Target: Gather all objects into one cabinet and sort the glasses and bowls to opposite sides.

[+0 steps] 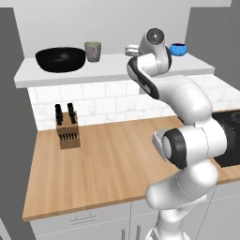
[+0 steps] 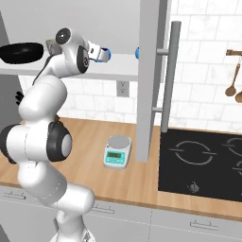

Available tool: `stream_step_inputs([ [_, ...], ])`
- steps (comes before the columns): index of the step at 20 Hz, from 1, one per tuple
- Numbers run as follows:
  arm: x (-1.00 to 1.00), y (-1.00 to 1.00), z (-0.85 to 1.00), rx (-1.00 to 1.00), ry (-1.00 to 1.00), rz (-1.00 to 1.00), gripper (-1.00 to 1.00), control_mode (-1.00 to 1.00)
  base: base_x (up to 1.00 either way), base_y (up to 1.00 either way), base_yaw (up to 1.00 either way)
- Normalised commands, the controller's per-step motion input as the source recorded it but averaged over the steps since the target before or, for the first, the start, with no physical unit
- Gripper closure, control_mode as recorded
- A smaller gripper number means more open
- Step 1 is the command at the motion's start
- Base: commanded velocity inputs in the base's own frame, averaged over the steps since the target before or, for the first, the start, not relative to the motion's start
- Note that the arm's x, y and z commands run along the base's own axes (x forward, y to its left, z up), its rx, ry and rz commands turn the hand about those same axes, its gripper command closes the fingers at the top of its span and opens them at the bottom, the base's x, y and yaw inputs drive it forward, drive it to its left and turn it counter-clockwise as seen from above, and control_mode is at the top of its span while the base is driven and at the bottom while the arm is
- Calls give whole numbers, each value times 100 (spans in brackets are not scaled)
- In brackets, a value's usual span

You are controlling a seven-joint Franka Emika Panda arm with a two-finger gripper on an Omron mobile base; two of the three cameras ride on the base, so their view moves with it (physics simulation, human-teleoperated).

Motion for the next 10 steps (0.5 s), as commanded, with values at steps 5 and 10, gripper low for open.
stream_step_inputs([
  [5,0,0,-3,0,0,0,100,-100,0,0,0],
  [10,0,0,0,0,0,0,100,-100,0,0,0],
])
